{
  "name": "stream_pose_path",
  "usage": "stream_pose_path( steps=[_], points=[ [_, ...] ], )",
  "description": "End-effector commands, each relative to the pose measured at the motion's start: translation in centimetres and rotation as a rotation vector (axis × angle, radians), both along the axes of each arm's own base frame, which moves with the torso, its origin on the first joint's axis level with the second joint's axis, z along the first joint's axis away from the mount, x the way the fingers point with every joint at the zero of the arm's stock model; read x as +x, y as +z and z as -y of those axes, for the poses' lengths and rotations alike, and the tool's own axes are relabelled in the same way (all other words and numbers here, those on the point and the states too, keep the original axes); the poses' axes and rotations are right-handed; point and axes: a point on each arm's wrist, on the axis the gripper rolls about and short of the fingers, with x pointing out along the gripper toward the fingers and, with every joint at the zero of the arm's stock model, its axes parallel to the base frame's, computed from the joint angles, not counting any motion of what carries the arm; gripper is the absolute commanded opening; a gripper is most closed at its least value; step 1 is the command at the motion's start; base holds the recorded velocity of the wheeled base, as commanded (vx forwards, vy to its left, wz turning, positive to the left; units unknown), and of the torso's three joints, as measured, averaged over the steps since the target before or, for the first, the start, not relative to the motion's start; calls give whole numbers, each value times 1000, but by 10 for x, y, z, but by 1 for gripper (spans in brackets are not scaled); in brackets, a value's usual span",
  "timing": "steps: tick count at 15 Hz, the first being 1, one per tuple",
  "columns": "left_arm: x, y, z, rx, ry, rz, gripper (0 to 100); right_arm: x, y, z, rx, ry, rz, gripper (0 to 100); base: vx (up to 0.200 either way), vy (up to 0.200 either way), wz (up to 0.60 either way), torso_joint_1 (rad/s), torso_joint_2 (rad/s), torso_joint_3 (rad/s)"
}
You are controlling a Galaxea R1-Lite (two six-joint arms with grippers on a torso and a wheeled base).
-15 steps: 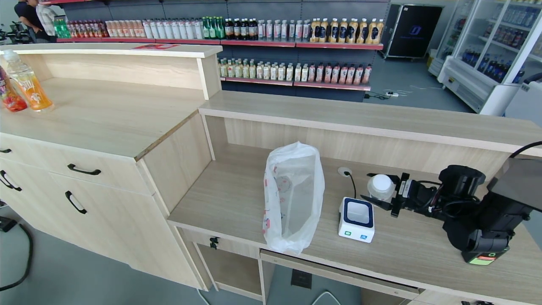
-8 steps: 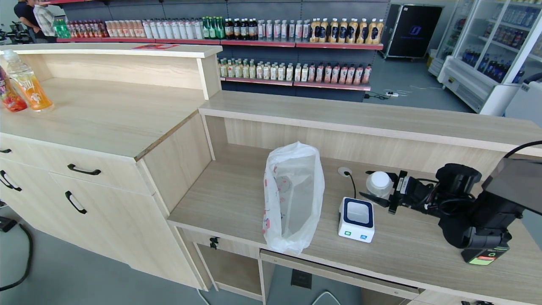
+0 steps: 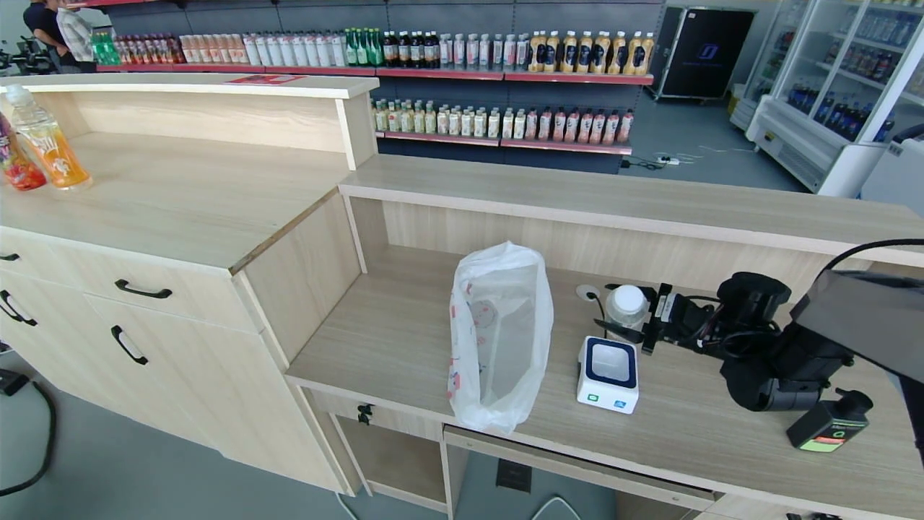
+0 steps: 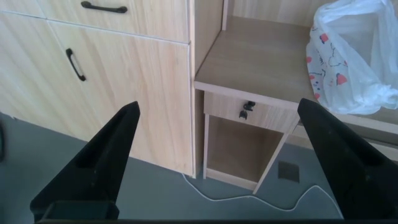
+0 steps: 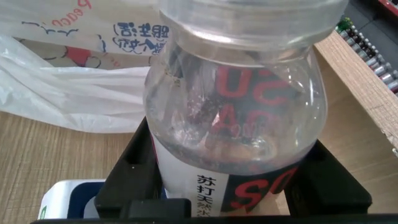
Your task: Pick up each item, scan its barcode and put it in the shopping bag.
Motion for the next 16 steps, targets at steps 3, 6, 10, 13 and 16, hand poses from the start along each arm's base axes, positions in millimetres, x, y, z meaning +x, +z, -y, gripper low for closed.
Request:
stream_pose_path(
  steps=[3,6,10,13,16],
  points=[
    [0,0,0,-2,1,1,100,2,-7,-6,0,13,-11,0,0,0,0,0,0,0],
    [0,0,0,0,1,0,100,3,-8,-6,0,13,-10,0,0,0,0,0,0,0],
    [0,0,0,0,1,0,100,4,-5,-5,0,12,-1,0,0,0,0,0,0,0],
    [0,0,0,0,1,0,100,-8,45,-5,7,4,65,0,0,0,0,0,0,0],
    [0,0,0,-2,1,1,100,-74,135,15,60,-67,-55,0,0,0,0,0,0,0]
  ],
)
